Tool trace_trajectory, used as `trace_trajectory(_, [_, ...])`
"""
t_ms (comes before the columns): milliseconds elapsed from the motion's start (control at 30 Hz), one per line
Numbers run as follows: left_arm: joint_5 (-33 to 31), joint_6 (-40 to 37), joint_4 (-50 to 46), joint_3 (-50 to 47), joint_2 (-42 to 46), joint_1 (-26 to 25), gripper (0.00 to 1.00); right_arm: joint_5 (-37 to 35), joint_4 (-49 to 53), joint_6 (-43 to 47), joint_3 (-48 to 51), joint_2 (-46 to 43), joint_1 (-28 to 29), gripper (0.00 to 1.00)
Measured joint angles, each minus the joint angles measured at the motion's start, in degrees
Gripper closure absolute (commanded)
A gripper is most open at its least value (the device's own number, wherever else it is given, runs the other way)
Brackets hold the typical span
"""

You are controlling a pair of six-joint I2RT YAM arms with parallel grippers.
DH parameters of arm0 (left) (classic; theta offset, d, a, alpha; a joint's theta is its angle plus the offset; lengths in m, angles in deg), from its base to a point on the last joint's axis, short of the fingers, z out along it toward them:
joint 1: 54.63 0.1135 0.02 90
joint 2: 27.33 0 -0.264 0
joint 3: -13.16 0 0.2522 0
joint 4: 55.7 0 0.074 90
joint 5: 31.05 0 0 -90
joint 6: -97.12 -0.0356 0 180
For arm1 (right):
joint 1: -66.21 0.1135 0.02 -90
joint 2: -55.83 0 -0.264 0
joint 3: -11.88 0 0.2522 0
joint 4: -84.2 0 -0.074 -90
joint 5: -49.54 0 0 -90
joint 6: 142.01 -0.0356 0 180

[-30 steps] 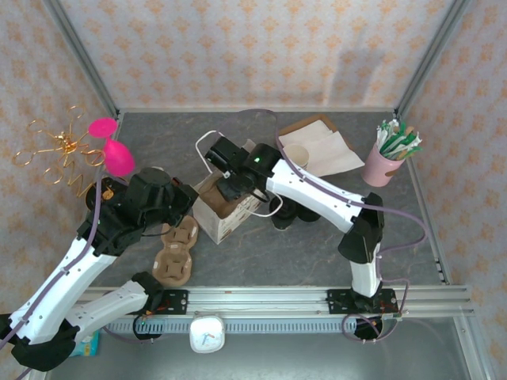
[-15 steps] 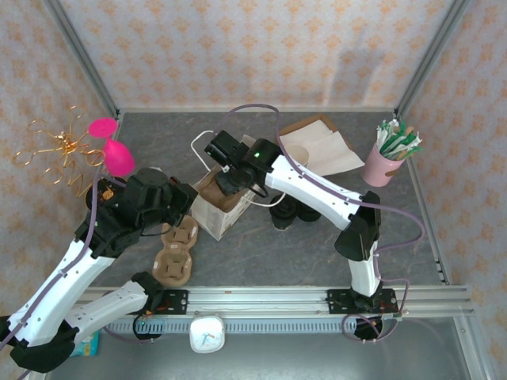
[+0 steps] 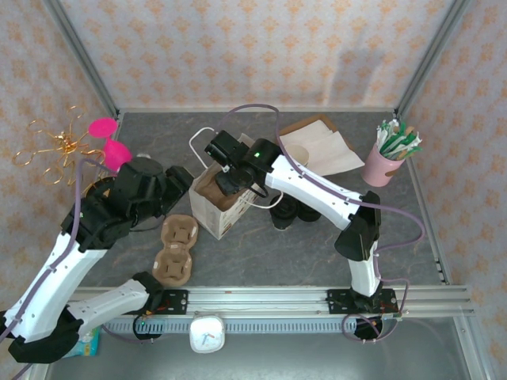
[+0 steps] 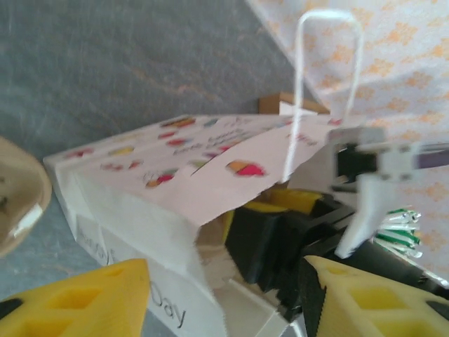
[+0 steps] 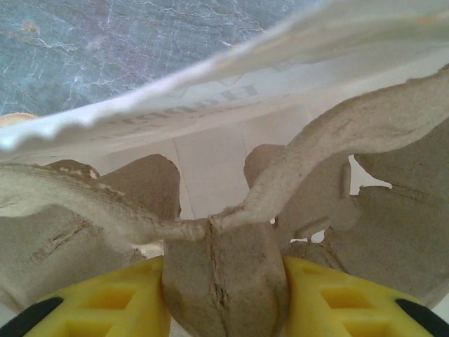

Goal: Pack the takeout coffee

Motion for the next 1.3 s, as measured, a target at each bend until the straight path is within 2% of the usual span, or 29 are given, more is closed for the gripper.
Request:
trace_trajectory(200, [-4.59,-15.47,-2.19,6.84,-7.56,0.00,0.41,0.00,0.00,-0.02,0.00,0.00,-0.02,0.58])
trace_trajectory(333, [-3.80,-23.69,-1.60,6.47,-12.13,0.00,0.39,0.04,0.00,-0.04,0.00,0.00,-0.07,0.58])
trace_trajectory(500, [-2.51,-30.16,-0.26,5.42,-15.28,0.00,0.40,0.26,0.00,-0.09,0.00,0.00,-0.48,0.58])
trace_trajectory(767, [-1.57,-35.50,1.44,4.63,-17.03,1.53,0.51,1.29,0.20,-0.22,0.13,-0.33,-1.64,0.58])
trace_trajectory(900, [-0.70,-37.07,2.40,4.59,-17.31,2.32,0.52,1.77,0.17,-0.22,0.13,-0.63,-1.62,0.58])
trace_trajectory(1100, [-0.74,-39.30,2.89,4.63,-19.76,3.13,0.58,2.67,0.15,-0.22,0.13,-0.66,-1.62,0.59])
trace_trajectory(1300, [-0.17,-41.53,3.23,4.22,-20.15,6.58,0.73,2.67,0.02,-0.22,0.13,-0.74,-1.62,0.58])
